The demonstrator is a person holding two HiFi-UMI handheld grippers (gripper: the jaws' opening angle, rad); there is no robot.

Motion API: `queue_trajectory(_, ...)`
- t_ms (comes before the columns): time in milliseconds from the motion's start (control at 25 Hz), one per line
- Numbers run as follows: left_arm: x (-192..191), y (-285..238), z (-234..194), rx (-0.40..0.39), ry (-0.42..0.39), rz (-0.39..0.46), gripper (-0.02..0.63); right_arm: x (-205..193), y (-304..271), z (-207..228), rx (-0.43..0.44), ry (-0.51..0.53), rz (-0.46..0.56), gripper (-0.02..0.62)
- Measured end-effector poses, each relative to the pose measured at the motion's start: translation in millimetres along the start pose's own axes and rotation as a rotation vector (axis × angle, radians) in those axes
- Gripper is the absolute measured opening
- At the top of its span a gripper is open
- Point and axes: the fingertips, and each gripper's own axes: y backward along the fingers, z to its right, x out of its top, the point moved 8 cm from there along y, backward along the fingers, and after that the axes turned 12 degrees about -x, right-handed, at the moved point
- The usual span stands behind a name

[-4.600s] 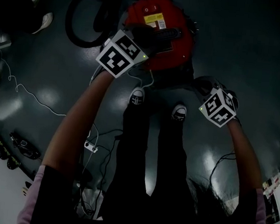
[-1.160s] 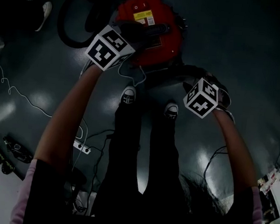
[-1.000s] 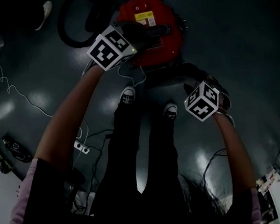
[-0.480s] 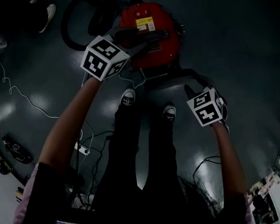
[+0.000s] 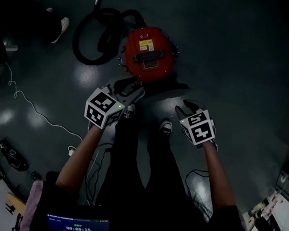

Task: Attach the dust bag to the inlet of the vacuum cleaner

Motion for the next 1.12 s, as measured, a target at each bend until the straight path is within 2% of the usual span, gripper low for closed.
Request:
queue_trajectory(200, 4.8, 19.9, 70.9, 0.064, 0.116, 0.127, 0.080, 1.6, 47.3, -16.5, 0.034, -0.050, 0.060, 0.055)
queue_trajectory(400, 18.8, 44.7, 148.4, 0.160, 0.183, 0.246, 0.029, -0.7, 111.4, -40.9, 0.068, 0.016, 0.123, 0.040)
queue_trajectory(560, 21.1, 63.9, 204.7, 0.192, 0.207, 0.264, 0.018, -12.3, 159.6, -56.5, 0.078, 0.018, 0.159, 0.040)
queue_trajectory(760, 16.9, 97.0, 261.9, 0.227, 0.223, 0.274, 0.017, -42.5, 203.9, -75.2, 0.081, -0.036, 0.157, 0.040)
queue_trajectory(960, -11.1, 135.8, 313.5, 0.233, 0.253, 0.300, 0.017, -74.0, 242.0, -107.4, 0.087, -0.115, 0.162, 0.038)
queue_trajectory(1120, -36.0, 165.9, 351.9, 0.229, 0.240, 0.293, 0.017, -83.0, 273.2, -141.8, 0.069, -0.134, 0.217, 0.037)
